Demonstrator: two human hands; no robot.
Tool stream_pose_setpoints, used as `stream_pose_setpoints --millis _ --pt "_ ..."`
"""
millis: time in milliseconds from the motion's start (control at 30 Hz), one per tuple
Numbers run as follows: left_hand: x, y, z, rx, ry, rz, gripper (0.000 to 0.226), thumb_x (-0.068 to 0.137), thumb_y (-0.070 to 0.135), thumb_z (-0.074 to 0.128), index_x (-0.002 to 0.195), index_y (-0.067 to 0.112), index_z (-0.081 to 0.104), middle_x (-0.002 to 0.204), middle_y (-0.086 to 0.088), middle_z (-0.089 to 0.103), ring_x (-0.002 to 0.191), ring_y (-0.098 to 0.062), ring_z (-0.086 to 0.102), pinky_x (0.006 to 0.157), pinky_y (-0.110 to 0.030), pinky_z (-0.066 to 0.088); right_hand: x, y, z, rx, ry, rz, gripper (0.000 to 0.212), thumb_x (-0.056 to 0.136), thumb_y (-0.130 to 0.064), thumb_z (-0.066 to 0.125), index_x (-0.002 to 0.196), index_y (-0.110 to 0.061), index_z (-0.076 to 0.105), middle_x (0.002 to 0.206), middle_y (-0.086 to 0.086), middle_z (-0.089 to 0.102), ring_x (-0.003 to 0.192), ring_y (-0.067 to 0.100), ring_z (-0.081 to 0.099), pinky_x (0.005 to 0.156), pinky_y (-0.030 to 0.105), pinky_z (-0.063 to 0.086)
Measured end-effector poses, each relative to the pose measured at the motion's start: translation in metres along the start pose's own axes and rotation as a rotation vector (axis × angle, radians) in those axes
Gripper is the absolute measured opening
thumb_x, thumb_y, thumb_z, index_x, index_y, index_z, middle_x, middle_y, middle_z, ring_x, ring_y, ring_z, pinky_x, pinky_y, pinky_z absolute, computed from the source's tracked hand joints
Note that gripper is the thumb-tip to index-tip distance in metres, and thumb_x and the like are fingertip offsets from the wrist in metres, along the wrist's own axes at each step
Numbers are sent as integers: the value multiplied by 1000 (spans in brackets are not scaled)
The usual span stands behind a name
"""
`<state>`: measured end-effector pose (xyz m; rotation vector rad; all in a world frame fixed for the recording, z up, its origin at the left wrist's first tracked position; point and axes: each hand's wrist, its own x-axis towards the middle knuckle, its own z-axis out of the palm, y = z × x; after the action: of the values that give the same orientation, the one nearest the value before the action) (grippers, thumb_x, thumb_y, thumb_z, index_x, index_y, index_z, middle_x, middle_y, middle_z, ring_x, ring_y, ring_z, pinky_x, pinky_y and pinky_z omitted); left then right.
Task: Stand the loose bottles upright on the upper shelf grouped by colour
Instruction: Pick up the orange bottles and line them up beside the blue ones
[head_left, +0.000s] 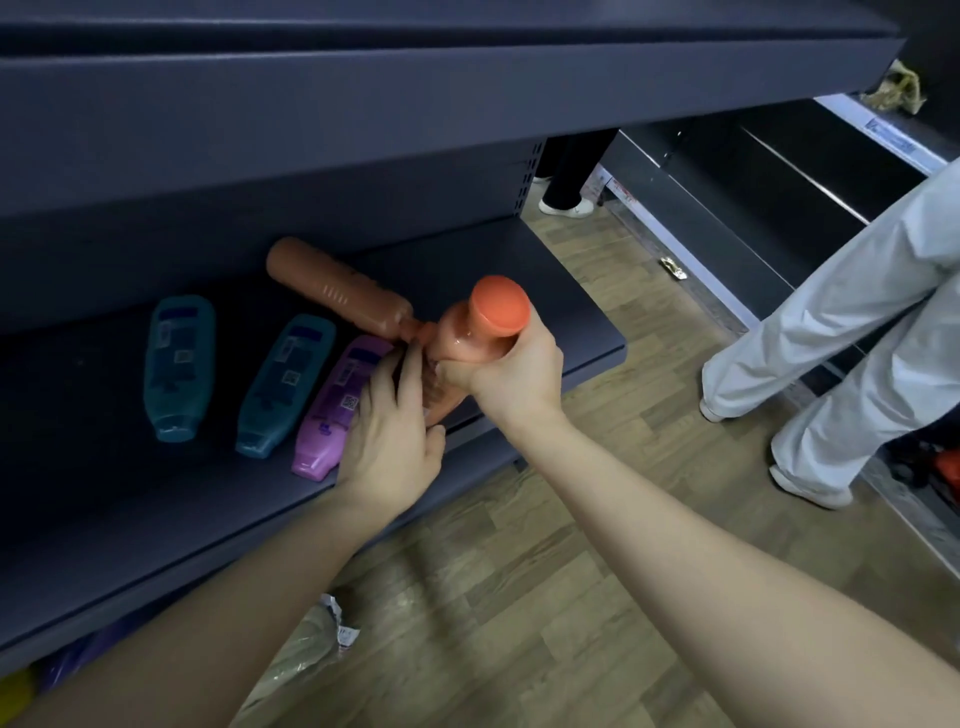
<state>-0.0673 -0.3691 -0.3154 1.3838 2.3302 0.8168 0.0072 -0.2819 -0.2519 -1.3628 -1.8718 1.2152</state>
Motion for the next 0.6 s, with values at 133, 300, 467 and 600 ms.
stream_pose_setpoints --millis 133,300,467,600 --pt "-8 6 -6 5 -1 5 87 82 12 65 150 15 10 146 -16 26 131 -34 31 103 -43 33 -13 -2 -5 137 54 65 61 56 -12 88 105 -23 54 91 -11 60 91 11 57 78 19 47" --pt "-19 15 -15 35 26 4 93 80 19 70 150 19 8 147 -14 27 133 -32 32 105 -43 32 -32 -6 -9 345 98 200 71 40 -23 88 105 -20 58 100 3 66 96 22 64 85 47 55" --pt "-29 25 -29 120 -24 43 106 75 27 75 150 24 1 150 -5 27 138 -25 26 112 -41 27 -51 -12 -30 528 67 313 60 58 -5 84 111 -14 58 105 8 66 96 24 66 76 43 59" --pt "-37 38 -48 243 -16 87 109 74 31 76 150 30 -3 142 -2 37 127 -25 41 102 -38 35 -66 -25 -48 619 33 349 58 65 1 80 117 -10 55 108 12 65 95 26 67 70 40 60"
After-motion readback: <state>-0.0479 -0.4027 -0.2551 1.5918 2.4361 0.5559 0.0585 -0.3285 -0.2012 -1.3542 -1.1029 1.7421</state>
